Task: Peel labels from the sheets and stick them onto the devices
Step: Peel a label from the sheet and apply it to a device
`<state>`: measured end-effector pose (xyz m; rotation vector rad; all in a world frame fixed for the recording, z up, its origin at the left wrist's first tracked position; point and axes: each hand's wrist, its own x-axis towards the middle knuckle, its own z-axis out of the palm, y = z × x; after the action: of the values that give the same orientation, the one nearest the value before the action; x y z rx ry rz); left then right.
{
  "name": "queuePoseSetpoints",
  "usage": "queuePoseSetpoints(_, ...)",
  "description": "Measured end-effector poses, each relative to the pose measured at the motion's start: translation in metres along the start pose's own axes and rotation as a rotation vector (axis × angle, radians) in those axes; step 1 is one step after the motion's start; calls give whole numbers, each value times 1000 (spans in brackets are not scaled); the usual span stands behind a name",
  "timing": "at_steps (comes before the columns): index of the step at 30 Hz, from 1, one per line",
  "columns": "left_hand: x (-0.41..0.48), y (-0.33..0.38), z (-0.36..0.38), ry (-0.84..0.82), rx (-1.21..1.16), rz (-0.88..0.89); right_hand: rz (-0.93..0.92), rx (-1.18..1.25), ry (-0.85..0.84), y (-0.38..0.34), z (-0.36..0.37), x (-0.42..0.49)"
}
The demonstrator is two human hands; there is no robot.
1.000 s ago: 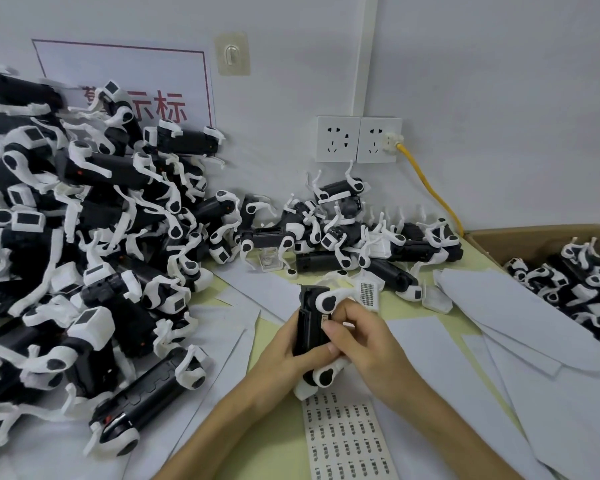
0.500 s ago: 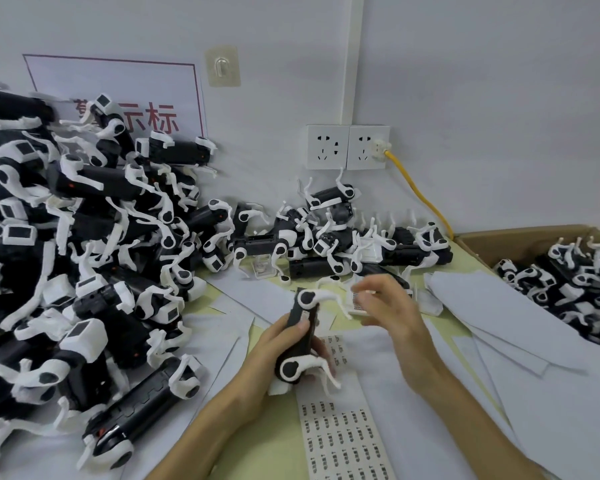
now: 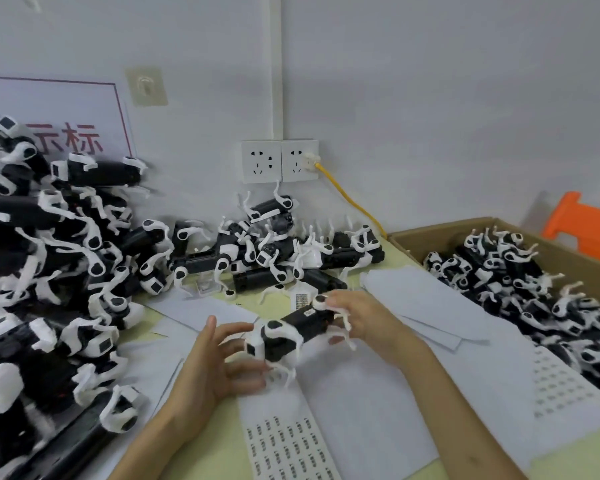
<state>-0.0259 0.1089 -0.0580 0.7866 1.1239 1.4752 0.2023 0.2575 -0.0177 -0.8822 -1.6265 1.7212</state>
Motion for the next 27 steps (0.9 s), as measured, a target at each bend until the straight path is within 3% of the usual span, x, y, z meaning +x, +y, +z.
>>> queuePoseSetpoints(5,-1,1,8,-10,-10,9,-223,1010,237,4,-49,2)
queuePoseSetpoints(7,-2,1,9,-15,4,12,-167,1100,299,8,-62,3)
queuePoseSetpoints(13,-2,1,14,21,72,36,112,488,486,10,-27,7)
queuePoseSetpoints(17,-5,-5,16,24,217,118,-16,81,540,5,-9,6)
queuePoseSetpoints(20,-8,-8,14,36,410,239,-133,-76,536,4,7,6)
queuePoseSetpoints(27,-13,-5,17,46,691,315,-302,-326,323,-24,65,21)
